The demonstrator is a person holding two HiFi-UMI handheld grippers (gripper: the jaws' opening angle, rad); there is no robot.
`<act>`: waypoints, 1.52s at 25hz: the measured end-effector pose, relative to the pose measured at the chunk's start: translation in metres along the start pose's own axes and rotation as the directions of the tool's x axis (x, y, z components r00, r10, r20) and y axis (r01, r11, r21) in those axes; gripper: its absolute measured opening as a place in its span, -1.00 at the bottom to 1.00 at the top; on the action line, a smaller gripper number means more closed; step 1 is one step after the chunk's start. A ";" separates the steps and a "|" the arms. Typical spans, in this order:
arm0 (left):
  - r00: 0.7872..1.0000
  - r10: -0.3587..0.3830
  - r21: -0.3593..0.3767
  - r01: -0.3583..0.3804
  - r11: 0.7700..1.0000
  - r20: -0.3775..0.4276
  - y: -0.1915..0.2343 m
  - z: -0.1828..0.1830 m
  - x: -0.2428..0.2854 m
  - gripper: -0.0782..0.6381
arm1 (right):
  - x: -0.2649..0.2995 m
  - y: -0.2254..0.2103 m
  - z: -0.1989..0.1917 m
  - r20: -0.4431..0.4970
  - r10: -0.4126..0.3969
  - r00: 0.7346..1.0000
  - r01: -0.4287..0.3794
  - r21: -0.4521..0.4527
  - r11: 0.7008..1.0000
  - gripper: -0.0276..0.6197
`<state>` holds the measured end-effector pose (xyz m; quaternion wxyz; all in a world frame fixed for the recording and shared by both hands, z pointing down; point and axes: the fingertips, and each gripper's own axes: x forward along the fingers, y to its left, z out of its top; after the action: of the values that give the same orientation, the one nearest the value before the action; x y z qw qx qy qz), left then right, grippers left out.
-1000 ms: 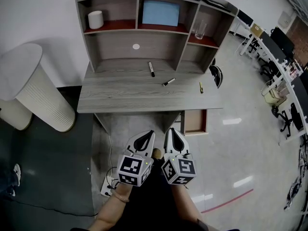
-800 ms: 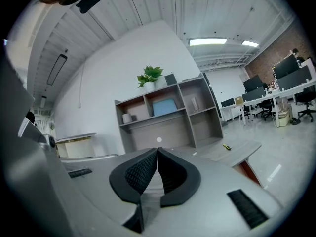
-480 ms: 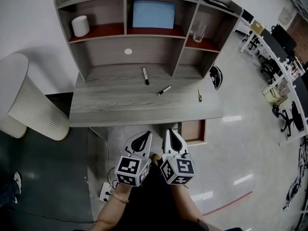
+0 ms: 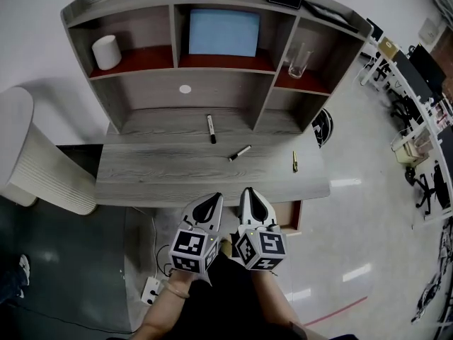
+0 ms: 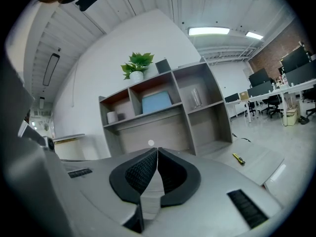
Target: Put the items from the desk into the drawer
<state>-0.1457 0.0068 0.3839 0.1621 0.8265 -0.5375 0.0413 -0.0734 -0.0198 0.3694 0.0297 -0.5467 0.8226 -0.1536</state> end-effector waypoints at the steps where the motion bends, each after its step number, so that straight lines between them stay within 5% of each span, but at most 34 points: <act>1: 1.000 0.004 0.002 -0.004 1.000 0.001 0.001 0.003 0.007 -0.70 | 0.006 -0.003 0.003 0.002 0.004 1.000 -0.004 0.000 1.000 -0.83; 15: 0.999 -0.030 0.040 0.028 0.999 0.045 -0.008 0.030 0.111 -0.70 | 0.074 -0.079 0.032 0.032 -0.007 0.999 0.007 -0.017 1.000 -0.83; 21: 0.989 -0.146 0.049 0.147 0.988 -0.014 -0.042 0.041 0.129 -0.70 | 0.058 -0.102 0.047 0.031 -0.111 0.993 0.111 0.008 0.994 -0.83; 31: 0.918 -0.373 0.037 0.381 0.924 -0.137 -0.077 0.016 0.199 -0.70 | 0.059 -0.176 0.036 0.003 -0.336 0.942 0.336 0.024 0.942 -0.83; 38: 0.869 -0.454 0.030 0.469 0.883 -0.197 -0.098 0.004 0.240 -0.70 | 0.071 -0.213 0.027 -0.061 -0.382 0.922 0.382 -0.019 0.924 -0.83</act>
<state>0.0429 -0.1680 0.4159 0.1842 0.9291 -0.3051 0.0984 0.0942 -0.1657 0.4131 -0.0288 -0.6914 0.7014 -0.1708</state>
